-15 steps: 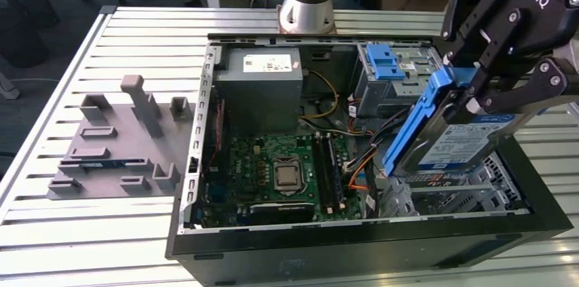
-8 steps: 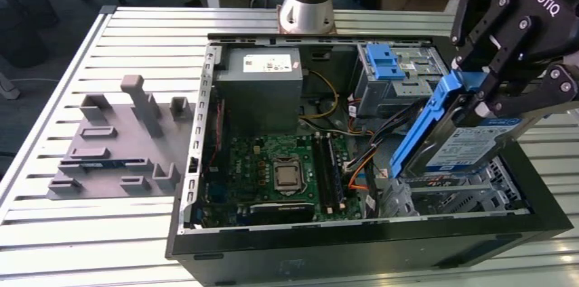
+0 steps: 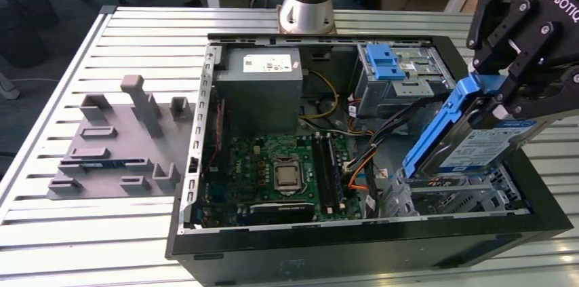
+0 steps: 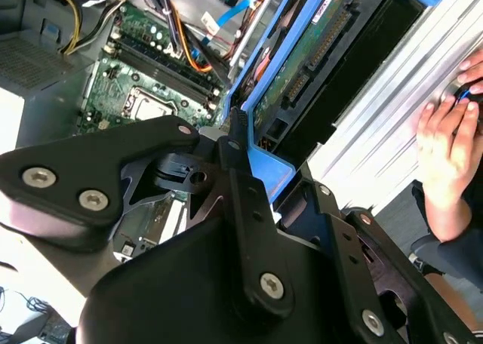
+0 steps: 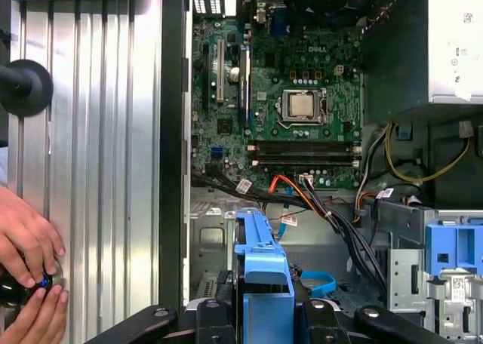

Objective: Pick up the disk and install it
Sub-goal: 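Insert the disk into the insertion slot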

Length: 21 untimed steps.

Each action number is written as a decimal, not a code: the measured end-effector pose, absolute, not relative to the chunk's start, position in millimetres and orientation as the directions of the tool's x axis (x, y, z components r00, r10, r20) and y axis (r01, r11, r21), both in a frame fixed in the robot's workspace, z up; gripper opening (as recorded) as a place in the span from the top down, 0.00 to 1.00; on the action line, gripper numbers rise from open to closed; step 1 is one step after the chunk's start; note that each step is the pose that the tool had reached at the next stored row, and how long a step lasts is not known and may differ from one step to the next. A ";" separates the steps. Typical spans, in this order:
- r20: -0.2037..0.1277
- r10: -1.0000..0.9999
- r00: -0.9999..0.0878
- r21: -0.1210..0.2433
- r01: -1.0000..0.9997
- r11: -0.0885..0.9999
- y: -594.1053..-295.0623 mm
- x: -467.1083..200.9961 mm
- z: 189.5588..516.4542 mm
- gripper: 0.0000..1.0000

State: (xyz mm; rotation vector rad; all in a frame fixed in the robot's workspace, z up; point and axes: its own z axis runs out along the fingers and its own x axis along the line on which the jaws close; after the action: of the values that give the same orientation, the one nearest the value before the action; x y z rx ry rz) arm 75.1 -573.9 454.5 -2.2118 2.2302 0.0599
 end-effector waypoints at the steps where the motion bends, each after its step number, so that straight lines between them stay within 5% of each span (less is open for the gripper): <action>1: -0.027 -1.000 -0.009 0.027 -1.000 0.008 -573.9 76.5 454.2 0.64; 21: -0.027 -1.000 -0.001 0.027 -1.000 0.000 -573.9 80.5 441.8 0.64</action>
State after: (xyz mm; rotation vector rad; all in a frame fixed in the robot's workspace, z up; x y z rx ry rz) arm 80.5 -573.9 441.8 -2.2206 2.2212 0.0604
